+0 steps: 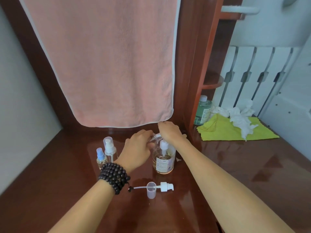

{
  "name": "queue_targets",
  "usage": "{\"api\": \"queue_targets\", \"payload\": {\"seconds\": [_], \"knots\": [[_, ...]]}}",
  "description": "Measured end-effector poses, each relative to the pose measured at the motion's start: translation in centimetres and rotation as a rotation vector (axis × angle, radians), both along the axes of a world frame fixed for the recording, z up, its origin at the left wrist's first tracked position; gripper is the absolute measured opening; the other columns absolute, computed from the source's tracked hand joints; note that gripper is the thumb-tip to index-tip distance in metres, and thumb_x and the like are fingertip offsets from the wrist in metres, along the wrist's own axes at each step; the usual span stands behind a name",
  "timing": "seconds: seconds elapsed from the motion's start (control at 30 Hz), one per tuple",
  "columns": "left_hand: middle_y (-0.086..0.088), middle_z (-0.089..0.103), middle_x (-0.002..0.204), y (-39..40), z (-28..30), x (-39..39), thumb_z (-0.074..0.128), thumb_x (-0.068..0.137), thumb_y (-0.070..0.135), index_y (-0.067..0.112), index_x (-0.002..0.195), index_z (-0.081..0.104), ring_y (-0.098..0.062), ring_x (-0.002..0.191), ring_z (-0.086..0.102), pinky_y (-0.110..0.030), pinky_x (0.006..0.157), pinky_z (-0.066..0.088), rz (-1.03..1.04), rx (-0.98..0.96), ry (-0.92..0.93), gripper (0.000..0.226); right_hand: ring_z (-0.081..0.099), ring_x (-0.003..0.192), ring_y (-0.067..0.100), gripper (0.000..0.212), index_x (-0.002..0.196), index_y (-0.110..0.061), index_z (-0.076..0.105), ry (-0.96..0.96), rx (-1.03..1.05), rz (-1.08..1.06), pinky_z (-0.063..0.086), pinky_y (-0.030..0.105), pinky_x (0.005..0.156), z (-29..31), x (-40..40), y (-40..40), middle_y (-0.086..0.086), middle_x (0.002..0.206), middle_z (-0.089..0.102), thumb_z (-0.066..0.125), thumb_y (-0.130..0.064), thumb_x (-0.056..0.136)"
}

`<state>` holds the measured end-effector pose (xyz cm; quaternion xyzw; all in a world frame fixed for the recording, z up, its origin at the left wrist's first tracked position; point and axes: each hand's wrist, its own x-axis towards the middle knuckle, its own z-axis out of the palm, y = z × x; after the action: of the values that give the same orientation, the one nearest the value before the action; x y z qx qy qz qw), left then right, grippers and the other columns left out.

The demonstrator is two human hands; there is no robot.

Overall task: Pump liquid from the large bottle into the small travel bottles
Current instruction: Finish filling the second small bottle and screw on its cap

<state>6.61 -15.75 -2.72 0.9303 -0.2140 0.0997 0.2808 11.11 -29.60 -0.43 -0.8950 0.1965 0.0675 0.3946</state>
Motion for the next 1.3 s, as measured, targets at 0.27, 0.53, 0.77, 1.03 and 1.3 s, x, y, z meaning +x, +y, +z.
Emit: {"api": "queue_targets", "payload": {"seconds": [0.27, 0.53, 0.77, 1.03, 1.3], "knots": [[0.001, 0.059, 0.099, -0.2, -1.6, -0.2, 0.059, 0.088, 0.013, 0.017, 0.108, 0.058, -0.025, 0.093, 0.060, -0.049, 0.081, 0.052, -0.008, 0.002, 0.002, 0.020, 0.042, 0.107, 0.027, 0.027, 0.108, -0.013, 0.054, 0.041, -0.034, -0.022, 0.023, 0.051, 0.111, -1.1, -0.2, -0.4, 0.006, 0.113, 0.052, 0.029, -0.019, 0.100], [0.000, 0.062, 0.104, 0.1, -0.2, 0.1, 0.060, 0.088, 0.015, 0.016, 0.117, 0.059, -0.025, 0.099, 0.059, -0.050, 0.086, 0.049, -0.009, -0.040, -0.022, 0.029, 0.049, 0.112, 0.029, 0.044, 0.121, -0.014, 0.061, -0.036, -0.088, 0.015, 0.024, 0.053, 0.105, -0.1, 0.1, -0.6, 0.007, 0.120, 0.060, 0.030, -0.037, 0.100], [0.000, 0.062, 0.102, -0.1, -1.4, 0.0, 0.062, 0.088, 0.012, 0.016, 0.112, 0.060, -0.025, 0.097, 0.060, -0.047, 0.085, 0.050, -0.015, -0.031, 0.007, 0.025, 0.045, 0.132, 0.034, 0.045, 0.132, -0.015, 0.056, 0.051, -0.072, -0.020, 0.026, 0.052, 0.106, -1.2, -0.3, -0.5, 0.011, 0.140, 0.054, 0.034, -0.032, 0.096], [0.005, 0.056, 0.097, 0.4, -0.3, -0.1, 0.060, 0.090, 0.016, 0.018, 0.113, 0.057, -0.021, 0.093, 0.057, -0.049, 0.083, 0.049, -0.039, -0.050, -0.029, 0.023, 0.050, 0.123, 0.033, 0.042, 0.121, -0.016, 0.061, -0.033, -0.081, 0.013, 0.028, 0.054, 0.104, -0.1, 0.1, -0.4, 0.008, 0.126, 0.060, 0.036, -0.037, 0.094], [0.001, 0.059, 0.098, -0.1, -1.8, 0.0, 0.061, 0.088, 0.012, 0.016, 0.108, 0.059, -0.025, 0.093, 0.060, -0.048, 0.081, 0.051, -0.029, -0.022, -0.019, 0.021, 0.046, 0.129, 0.033, 0.038, 0.123, -0.013, 0.058, 0.048, -0.041, -0.008, 0.023, 0.053, 0.106, -1.3, -0.1, -0.4, 0.009, 0.128, 0.055, 0.033, -0.023, 0.096]]}}
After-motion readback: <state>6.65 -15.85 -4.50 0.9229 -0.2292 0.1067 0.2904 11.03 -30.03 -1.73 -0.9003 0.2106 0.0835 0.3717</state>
